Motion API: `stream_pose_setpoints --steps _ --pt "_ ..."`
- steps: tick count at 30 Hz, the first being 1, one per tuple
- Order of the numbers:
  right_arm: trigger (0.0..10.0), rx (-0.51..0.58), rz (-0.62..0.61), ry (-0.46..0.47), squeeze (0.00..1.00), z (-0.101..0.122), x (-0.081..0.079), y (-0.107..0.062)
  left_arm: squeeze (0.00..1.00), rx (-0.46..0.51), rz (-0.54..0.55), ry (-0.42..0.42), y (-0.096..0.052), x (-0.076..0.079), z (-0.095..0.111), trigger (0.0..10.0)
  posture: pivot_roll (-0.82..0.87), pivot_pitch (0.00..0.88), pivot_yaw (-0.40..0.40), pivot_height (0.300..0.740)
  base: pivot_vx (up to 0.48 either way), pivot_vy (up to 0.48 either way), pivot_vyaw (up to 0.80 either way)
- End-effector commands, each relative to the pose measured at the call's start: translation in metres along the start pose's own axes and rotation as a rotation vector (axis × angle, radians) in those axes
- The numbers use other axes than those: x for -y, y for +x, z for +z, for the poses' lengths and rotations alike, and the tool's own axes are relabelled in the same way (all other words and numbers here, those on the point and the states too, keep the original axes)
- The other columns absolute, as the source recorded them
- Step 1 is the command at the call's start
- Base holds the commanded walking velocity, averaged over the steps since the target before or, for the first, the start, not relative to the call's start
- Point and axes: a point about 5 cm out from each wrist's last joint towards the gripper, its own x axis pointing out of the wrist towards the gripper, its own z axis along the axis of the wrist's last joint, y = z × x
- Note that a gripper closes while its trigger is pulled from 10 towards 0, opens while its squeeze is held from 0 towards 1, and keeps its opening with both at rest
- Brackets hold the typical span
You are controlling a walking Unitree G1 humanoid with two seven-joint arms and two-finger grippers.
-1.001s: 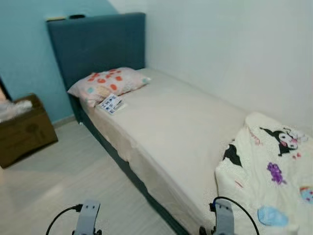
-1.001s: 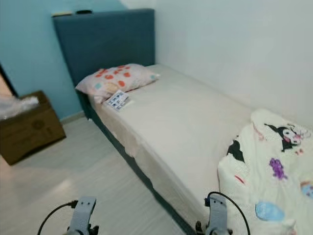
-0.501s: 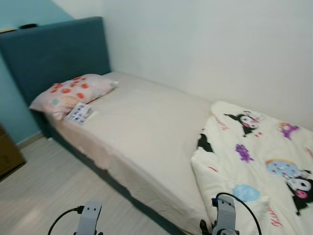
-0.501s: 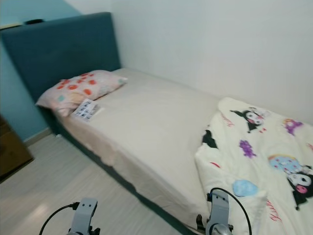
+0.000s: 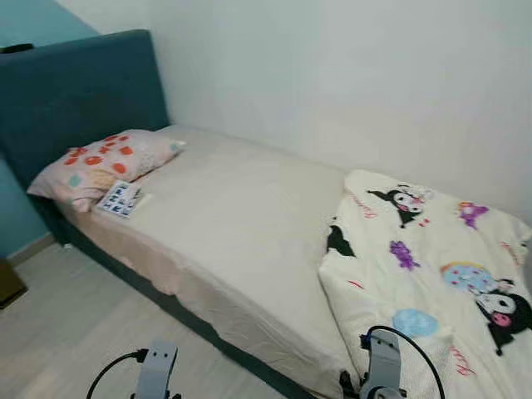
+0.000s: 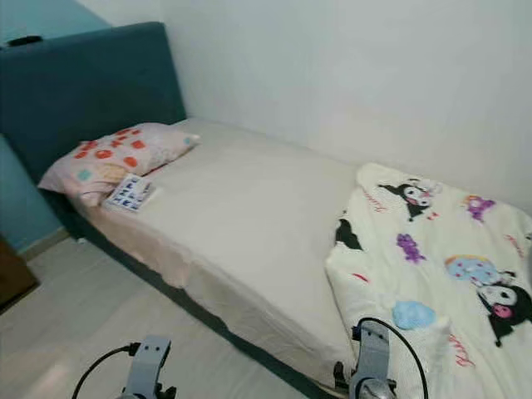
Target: Clean up the room
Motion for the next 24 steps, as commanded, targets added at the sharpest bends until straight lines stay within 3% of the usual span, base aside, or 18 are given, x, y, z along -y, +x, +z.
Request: stream_pose_setpoints --steps 1,12,24 --pt "10.0 0.016 0.0 0.004 0.0 0.0034 -0.0008 0.0003 0.0 -0.005 -0.004 0.002 -0.0002 -0.0003 -0.0008 10.0 -0.01 0.0 -0.008 0.74 0.304 0.0 0.0" --pt "10.0 0.016 0.012 -0.028 0.0 0.0035 -0.0025 0.0003 0.0 -0.005 -0.015 0.004 0.0002 0.0032 -0.0023 10.0 -0.01 0.0 -0.012 0.74 0.315 0.0 0.0" --pt "10.0 0.019 -0.026 -0.02 0.0 0.004 0.0042 0.0001 0.0 -0.017 0.001 0.002 -0.0006 0.0008 -0.0061 10.0 -0.01 0.0 -0.012 0.74 0.0 0.0 -0.74"
